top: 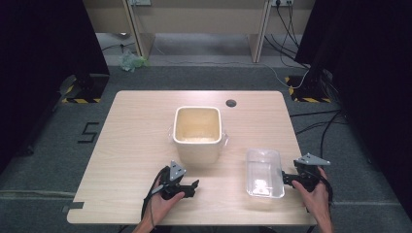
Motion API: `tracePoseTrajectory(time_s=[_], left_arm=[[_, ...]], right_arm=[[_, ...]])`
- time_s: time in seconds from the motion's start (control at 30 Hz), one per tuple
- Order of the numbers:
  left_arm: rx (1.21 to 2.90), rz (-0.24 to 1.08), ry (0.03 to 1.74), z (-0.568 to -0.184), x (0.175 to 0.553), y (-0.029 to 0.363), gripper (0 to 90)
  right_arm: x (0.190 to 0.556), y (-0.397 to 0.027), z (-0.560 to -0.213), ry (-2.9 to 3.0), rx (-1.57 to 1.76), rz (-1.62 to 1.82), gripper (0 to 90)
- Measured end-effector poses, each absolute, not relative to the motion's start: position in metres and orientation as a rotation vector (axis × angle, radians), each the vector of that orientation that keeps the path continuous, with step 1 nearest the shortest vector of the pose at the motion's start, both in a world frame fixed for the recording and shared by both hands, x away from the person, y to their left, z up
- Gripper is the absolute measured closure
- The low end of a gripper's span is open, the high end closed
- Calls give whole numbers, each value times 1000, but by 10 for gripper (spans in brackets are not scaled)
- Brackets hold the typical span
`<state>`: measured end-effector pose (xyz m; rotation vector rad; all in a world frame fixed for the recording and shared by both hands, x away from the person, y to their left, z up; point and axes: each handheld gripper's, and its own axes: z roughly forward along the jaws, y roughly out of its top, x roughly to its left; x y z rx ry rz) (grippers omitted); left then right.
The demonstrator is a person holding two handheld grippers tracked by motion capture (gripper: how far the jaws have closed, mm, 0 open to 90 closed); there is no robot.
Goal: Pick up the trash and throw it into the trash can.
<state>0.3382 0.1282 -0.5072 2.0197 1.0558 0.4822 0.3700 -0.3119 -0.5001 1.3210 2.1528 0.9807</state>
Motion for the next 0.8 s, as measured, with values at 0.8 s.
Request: tracePoseTrajectory(time_s=[0.8], left_arm=[[2066,406,916,-505,354,49,157]], right_arm=[[349,-269,-499,2253,1186,1076,207]])
